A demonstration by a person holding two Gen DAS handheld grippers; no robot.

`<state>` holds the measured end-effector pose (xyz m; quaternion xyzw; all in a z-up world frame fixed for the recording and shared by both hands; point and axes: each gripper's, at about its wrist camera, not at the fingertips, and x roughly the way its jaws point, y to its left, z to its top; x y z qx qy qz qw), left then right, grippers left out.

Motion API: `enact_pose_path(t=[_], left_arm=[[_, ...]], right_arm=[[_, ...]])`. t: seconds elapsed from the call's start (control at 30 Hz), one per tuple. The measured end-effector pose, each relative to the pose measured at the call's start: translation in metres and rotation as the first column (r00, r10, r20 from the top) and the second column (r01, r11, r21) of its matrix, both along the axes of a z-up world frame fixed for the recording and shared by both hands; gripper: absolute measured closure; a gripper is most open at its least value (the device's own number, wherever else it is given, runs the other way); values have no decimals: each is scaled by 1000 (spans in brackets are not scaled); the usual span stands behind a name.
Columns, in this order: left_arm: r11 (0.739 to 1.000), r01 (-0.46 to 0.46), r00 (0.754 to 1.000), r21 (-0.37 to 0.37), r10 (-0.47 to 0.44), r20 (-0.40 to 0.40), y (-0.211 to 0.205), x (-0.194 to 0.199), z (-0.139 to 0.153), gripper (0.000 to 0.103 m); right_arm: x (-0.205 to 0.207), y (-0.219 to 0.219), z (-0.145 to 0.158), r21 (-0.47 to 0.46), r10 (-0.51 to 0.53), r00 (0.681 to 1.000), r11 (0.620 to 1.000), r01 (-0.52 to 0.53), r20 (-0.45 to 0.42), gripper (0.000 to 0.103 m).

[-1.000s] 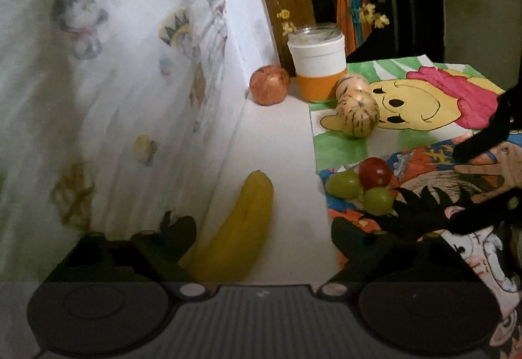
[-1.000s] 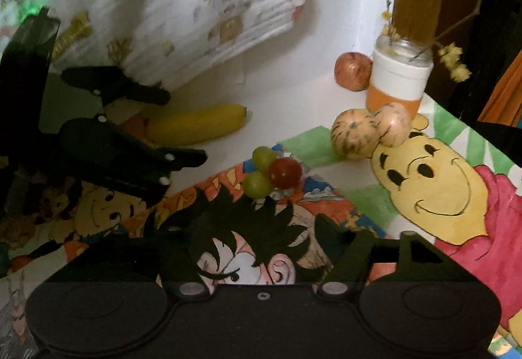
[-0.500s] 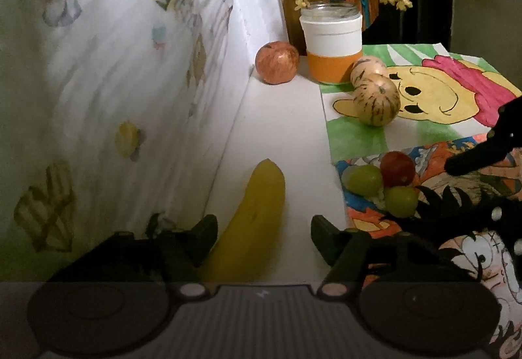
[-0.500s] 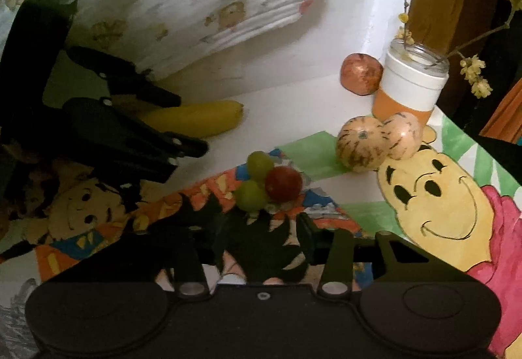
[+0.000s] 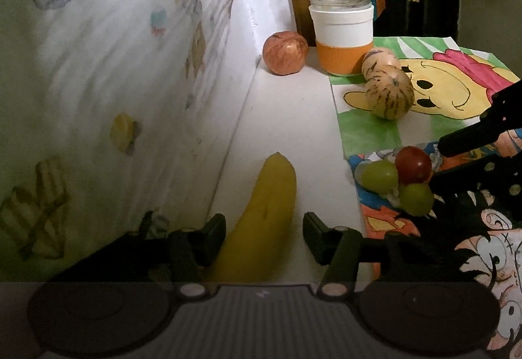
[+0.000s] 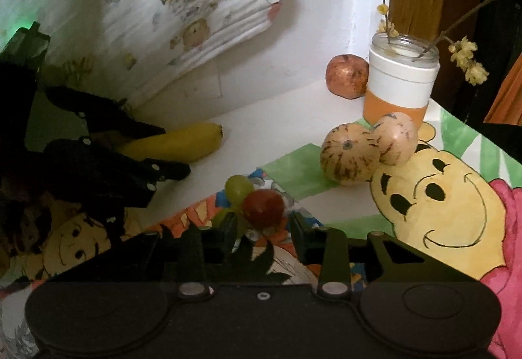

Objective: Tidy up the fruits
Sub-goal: 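Grasp the yellow banana with the left tool while the right tool grasps a red fruit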

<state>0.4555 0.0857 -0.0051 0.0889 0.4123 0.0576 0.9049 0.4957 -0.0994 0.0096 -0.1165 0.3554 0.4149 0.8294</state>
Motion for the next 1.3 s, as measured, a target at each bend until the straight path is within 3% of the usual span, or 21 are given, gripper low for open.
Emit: enact_pose_path(t=[0.4, 0.73, 0.87, 0.9, 1.3], left_arm=[[999, -20, 1000, -28, 20, 2, 5, 3, 0, 48], [999, -19, 1000, -31, 19, -3, 6, 3, 1, 48], [999, -34, 999, -28, 34, 0, 6, 3, 1, 54], [999, -36, 999, -33, 36, 0, 7, 3, 1, 55], [999, -38, 999, -37, 37, -16, 3, 1, 6, 56]], right_arm=[[20, 7, -3, 74, -45, 995, 996, 51, -84, 63], [38, -2, -11, 156, -66, 969, 982, 105, -236, 61], [36, -5, -10, 158, -69, 971, 982, 107, -228, 64], [36, -6, -10, 158, -74, 971, 981, 112, -227, 71], [29, -8, -9, 133, -39, 976, 989, 69, -215, 70]])
